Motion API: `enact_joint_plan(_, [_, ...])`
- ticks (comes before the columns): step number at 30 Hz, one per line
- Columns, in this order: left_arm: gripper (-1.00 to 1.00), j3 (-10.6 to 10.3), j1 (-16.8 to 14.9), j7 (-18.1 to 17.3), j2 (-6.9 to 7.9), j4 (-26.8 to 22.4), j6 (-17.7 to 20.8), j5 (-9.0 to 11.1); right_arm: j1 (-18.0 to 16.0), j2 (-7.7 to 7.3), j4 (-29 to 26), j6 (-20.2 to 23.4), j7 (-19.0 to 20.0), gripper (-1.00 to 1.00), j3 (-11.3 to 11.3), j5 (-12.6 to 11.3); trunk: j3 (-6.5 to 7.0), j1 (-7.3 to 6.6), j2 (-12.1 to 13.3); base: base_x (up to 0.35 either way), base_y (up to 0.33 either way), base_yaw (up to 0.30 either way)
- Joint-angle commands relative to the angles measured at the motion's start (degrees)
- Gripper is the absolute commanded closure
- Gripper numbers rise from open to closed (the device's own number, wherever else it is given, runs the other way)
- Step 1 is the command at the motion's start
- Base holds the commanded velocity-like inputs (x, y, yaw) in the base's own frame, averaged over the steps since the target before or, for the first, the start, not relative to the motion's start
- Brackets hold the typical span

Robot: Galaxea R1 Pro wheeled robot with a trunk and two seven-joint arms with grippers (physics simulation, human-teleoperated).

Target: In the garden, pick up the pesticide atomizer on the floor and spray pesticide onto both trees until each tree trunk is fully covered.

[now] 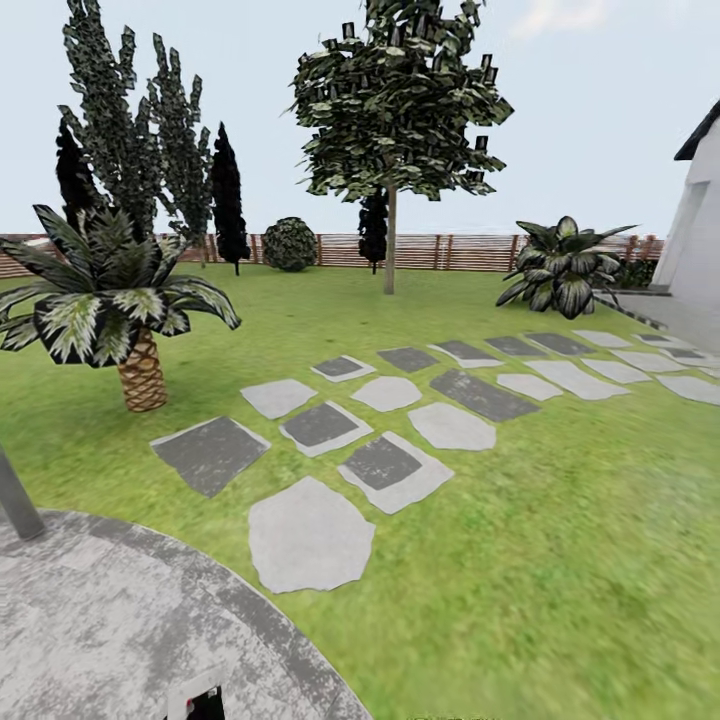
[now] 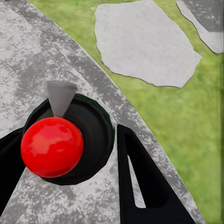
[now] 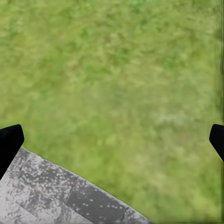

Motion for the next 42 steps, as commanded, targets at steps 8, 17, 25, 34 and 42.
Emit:
enact_joint_plan(8, [1.00, -0.49, -0.03, 0.50, 0.09, -0.03, -0.26, 0.41, -0.05, 0.03, 0.11, -0.20, 0.24, -1.00, -0.21, -0.29, 1.35, -1.75, 3.14, 0.000, 0.000, -0.264])
enact_joint_plan(17, [1.00, -0.49, -0.03, 0.47, 0.09, -0.06, -0.24, 0.45, -0.03, 0.03, 0.14, -0.23, 0.22, -1.00, -0.29, -0.27, 2.96, -3.72, 6.75, 0.000, 0.000, -0.078])
enact_joint_plan(25, [1.00, -0.49, -0.03, 0.47, 0.09, -0.02, -0.27, 0.39, 0.00, 0.03, 0.25, -0.22, 0.23, -1.00, -0.22, -0.20, 4.40, -5.48, 9.96, 0.000, 0.000, -0.005])
enact_joint_plan(34, [1.00, -0.49, -0.03, 0.40, 0.11, -0.01, -0.26, 0.37, 0.01, 0.03, 0.32, -0.23, 0.22, -1.00, -0.21, -0.20, 6.01, -7.46, 13.57, 0.000, 0.000, 0.000])
enact_joint_plan(42, [1.00, -0.49, -0.03, 0.47, 0.09, -0.01, -0.26, 0.37, 0.01, 0.03, 0.39, -0.20, 0.23, -1.00, -0.21, -0.20, 6.37, -7.90, 14.37, 0.000, 0.000, 0.000])
